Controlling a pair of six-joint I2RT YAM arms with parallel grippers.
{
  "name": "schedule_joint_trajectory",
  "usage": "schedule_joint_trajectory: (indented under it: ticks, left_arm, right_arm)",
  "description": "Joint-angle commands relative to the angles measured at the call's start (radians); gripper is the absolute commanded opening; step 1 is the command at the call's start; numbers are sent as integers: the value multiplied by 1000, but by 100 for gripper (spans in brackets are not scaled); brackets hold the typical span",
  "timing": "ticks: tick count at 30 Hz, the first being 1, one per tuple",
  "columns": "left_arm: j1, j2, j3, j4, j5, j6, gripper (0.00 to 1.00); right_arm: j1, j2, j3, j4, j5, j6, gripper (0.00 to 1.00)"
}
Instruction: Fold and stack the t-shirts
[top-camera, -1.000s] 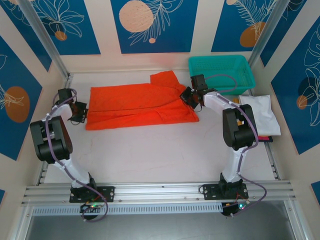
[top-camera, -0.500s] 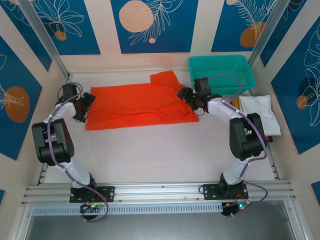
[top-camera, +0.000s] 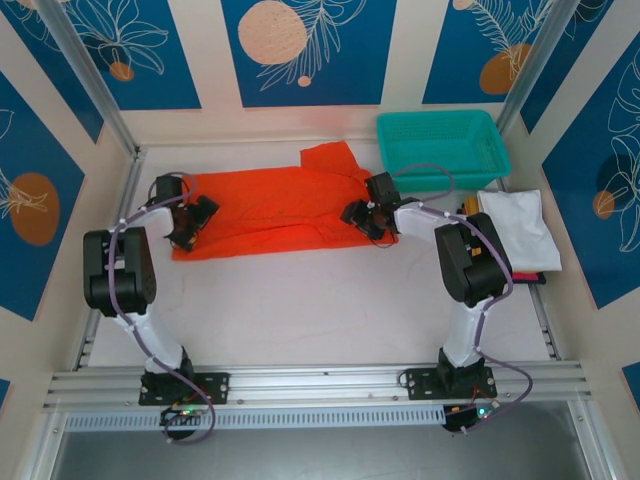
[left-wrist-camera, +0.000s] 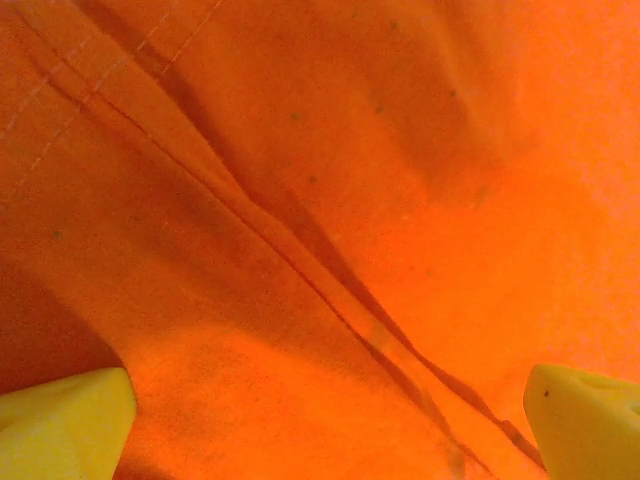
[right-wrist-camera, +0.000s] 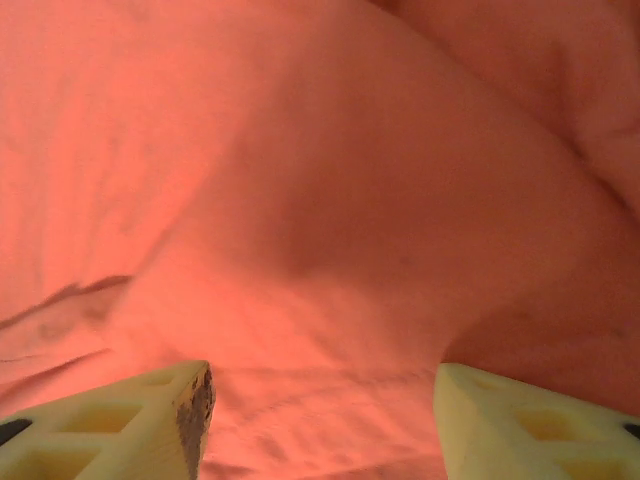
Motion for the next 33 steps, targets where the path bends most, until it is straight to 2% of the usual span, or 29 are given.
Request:
schedule_joint_trajectory:
  ticks: [1, 11, 23, 28, 33]
  left_arm:
    - [1, -16, -74, -11, 3, 37, 100]
    - [-2, -191, -301, -17, 5, 71, 100]
    - [-19, -566, -612, -212, -36, 54, 100]
    - [-30, -641, -528, -283, -62, 53, 100]
    - [-34, -545, -330, -279, -140, 17, 100]
  right_arm:
    - [-4, -12, -44, -69, 29, -22, 60]
    - [25, -222, -346, -111, 46, 65, 61]
    - [154, -583, -652, -270, 98, 269, 60]
    - [187, -679, -579, -324, 147, 212, 60]
    - [205, -689, -410, -303, 214, 68, 62]
